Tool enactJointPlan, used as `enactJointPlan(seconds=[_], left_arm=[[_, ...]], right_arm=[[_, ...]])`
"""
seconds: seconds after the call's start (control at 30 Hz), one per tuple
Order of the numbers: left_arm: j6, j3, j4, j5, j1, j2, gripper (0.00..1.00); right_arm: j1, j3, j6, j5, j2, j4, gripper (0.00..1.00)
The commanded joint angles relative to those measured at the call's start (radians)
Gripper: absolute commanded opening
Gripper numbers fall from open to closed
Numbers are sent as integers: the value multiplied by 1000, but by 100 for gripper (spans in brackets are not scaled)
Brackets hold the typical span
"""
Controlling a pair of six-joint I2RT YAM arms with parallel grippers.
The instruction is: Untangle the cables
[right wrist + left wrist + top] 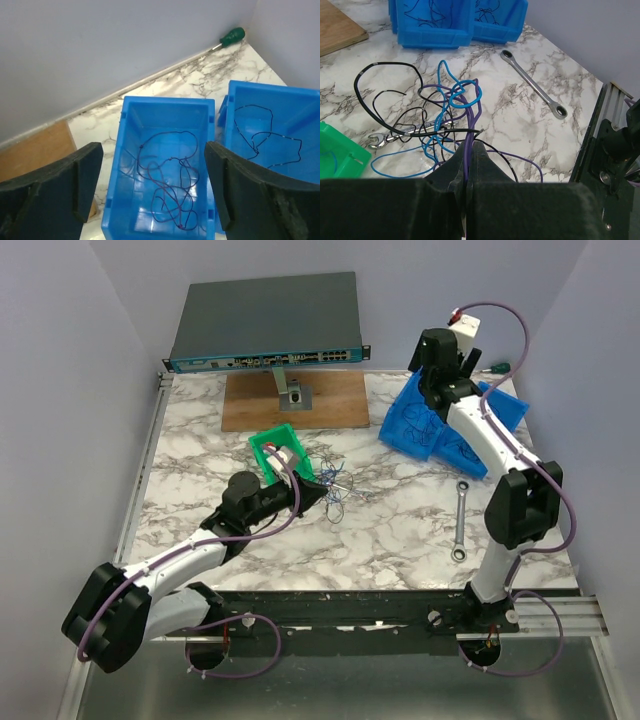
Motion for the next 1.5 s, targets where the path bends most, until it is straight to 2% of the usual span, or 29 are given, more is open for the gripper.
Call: enactJointPlan(seconds=[0.0,0.1,0.23,0.3,0.43,0.6,0.8,0.97,1.2,1.47], left_arm=[[29,10,29,25,-4,0,0],[31,19,20,38,-4,0,0],[32,22,9,39,-6,-1,0],[31,24,5,48,-6,-6,0],[37,11,-2,26,-7,-29,0],[43,3,-42,9,-7,-44,0],[49,-39,-77,35,-22,-83,0],[68,-61,-69,67,-41,-70,0],[76,-111,-122,31,-57,-122,0],[66,-86,-173,22,-62,-67,0]], right_arm=[[-14,3,62,-81,-9,-118,91],[-14,-59,46,-309,-78,-167,92],[-12,-295,22,-661,-223,-117,91],[-3,-466,30,-809,-318,-3,91],[18,-754,73,-943,-473,267,91],[36,-923,105,-974,-549,411,88],[81,-1143,186,-1050,-600,715,86],[184,-1276,177,-977,-601,863,85],[326,-1400,146,-888,-613,990,84],[373,-1452,130,-951,-580,1130,81]])
